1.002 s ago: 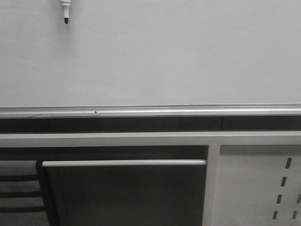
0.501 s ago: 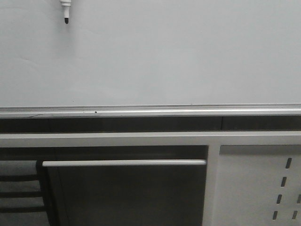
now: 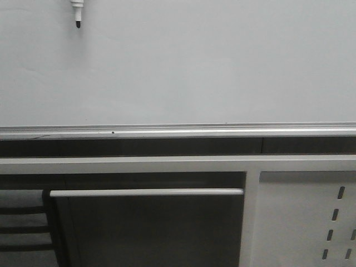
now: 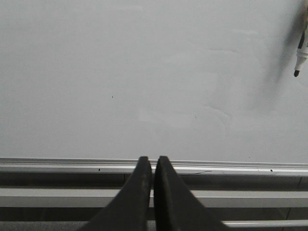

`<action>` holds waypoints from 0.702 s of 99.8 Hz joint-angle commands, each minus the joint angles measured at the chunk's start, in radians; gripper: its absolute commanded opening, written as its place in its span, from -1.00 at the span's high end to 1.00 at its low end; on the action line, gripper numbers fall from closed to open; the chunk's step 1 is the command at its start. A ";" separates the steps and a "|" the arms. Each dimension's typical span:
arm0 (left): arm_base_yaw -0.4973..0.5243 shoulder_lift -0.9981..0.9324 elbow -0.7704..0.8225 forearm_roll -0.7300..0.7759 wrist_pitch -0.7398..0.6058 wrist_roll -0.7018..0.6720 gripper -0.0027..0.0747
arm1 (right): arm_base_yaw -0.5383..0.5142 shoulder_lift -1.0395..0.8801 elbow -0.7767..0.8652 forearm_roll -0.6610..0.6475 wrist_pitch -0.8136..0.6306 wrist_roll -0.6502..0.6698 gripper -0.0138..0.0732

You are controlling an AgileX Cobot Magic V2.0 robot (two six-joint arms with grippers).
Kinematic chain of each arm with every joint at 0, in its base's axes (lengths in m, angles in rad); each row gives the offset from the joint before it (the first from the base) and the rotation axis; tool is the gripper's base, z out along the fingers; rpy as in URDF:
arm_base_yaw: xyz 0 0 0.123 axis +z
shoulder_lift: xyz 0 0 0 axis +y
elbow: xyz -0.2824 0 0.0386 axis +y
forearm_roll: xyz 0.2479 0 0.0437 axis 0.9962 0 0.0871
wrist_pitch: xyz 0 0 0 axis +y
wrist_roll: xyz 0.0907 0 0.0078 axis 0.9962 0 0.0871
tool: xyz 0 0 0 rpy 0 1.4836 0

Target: Write number 1 on whiteboard

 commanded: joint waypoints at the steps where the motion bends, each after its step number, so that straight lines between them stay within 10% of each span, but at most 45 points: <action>1: -0.009 -0.023 0.041 -0.035 -0.113 -0.008 0.98 | -0.005 -0.016 0.026 0.114 -0.092 -0.004 0.83; 33: -0.009 -0.023 0.035 -0.511 -0.151 -0.008 0.98 | -0.005 -0.016 0.022 0.628 -0.153 -0.004 0.83; 50: -0.009 -0.022 -0.023 -0.638 -0.123 -0.008 0.98 | -0.005 -0.014 -0.043 0.623 -0.066 -0.004 0.83; 70: -0.009 0.085 -0.242 -0.448 0.123 0.003 0.98 | -0.005 0.120 -0.239 0.409 0.129 -0.004 0.82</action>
